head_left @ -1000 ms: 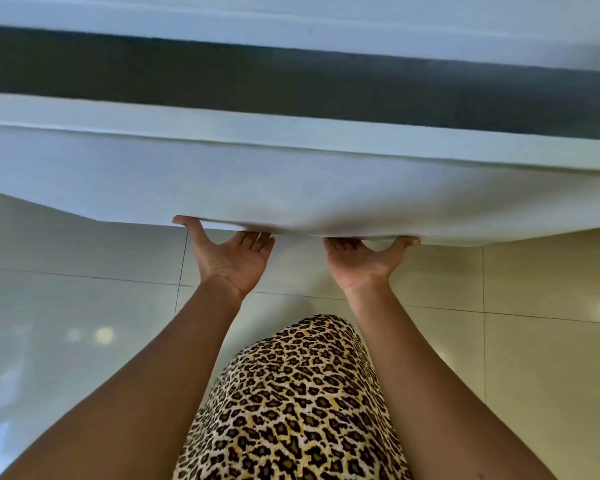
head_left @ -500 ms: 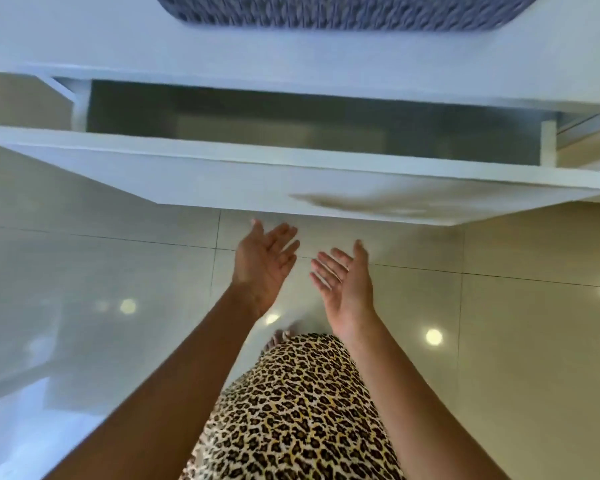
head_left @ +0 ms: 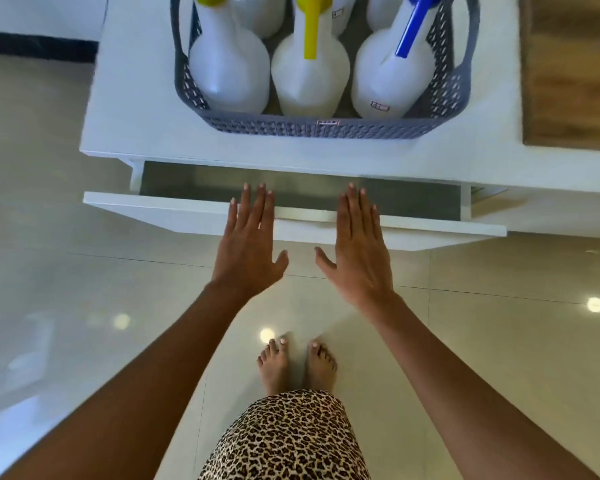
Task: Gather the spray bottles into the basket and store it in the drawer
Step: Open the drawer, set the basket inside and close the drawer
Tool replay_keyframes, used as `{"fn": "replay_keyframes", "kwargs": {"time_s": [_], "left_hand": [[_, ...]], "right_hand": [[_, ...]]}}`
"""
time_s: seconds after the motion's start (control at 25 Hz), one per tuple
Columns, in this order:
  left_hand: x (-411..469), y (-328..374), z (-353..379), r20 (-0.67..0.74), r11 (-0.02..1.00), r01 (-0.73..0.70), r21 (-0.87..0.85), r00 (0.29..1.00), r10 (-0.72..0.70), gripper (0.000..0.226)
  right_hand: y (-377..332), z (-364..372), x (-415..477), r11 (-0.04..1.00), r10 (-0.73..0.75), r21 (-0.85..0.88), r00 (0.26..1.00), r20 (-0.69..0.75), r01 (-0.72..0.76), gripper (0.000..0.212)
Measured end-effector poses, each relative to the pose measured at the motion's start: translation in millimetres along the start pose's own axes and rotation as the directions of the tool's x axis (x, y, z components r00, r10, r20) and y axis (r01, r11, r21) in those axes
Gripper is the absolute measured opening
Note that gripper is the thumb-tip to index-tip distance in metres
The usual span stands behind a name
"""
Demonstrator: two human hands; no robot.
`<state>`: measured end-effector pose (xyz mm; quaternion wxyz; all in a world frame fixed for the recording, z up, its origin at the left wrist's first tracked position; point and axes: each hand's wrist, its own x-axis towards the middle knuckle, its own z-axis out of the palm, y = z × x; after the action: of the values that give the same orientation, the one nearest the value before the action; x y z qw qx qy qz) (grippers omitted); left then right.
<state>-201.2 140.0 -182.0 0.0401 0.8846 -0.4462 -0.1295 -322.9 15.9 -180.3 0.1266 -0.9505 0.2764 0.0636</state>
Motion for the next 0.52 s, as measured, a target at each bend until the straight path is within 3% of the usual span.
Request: {"fn": "replay_keyframes", "kwargs": {"time_s": [0.16,0.52], "left_hand": [[2,-10,1,0.093,0.999,-0.048,0.017,0.995,0.046,0.103],[-39,-2,-15,0.355,0.994,-0.086,0.063,0.933,0.058,0.117]], "right_hand": [[0,9,3,0.998,0.010,-0.056,0.996,0.084,-0.006,0.099],[-15,1,-41,1.000,0.028,-0.015,0.972,0.235,-0.025,0.086]]}}
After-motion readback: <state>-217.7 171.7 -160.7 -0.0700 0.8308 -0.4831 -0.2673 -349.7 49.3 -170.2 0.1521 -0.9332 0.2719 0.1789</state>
